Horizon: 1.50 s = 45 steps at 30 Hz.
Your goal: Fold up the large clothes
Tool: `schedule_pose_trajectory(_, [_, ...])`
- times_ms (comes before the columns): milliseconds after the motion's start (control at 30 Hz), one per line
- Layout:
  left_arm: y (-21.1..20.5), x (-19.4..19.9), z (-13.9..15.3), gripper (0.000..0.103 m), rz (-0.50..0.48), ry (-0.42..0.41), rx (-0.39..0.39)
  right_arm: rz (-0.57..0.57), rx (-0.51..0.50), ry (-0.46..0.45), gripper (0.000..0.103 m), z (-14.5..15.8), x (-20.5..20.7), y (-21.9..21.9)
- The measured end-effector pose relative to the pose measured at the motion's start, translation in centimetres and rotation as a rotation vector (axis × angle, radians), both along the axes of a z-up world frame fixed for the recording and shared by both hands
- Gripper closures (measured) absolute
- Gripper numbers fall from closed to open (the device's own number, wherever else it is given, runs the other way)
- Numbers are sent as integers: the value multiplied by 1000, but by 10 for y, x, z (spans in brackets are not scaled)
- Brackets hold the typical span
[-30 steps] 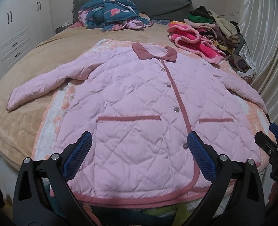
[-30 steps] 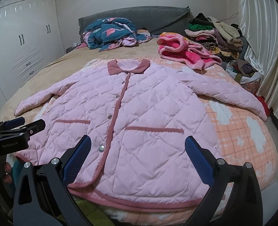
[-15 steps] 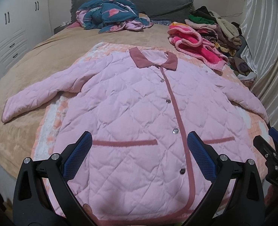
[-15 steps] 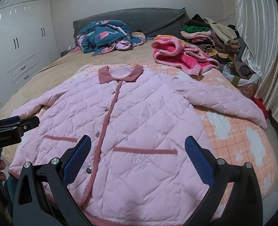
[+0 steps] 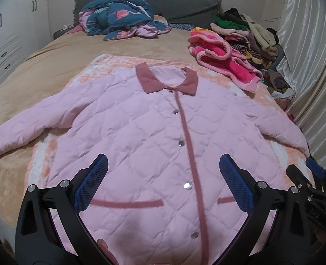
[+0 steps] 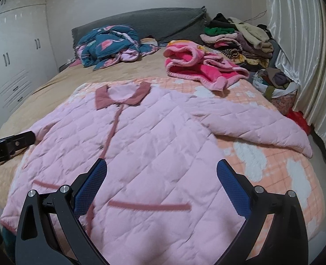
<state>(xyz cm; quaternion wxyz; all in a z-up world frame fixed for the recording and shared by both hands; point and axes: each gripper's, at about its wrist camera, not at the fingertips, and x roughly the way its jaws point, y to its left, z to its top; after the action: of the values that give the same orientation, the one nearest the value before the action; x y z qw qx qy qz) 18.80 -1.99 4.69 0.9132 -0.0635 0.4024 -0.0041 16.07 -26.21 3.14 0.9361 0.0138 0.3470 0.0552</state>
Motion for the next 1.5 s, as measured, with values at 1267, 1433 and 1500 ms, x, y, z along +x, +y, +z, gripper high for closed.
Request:
schedule_pose_trajectory(1267, [-82, 144, -64, 8, -82, 155, 55, -485, 160, 154, 4, -85, 136, -235])
schedule_pose_trajectory(1433, [-95, 152, -77, 8, -107, 175, 87, -589, 205, 188, 4, -108, 139, -273])
schedule_pose_trajectory(1500, [-95, 155, -82, 8, -103, 181, 90, -618, 235, 199, 4, -115, 140, -285])
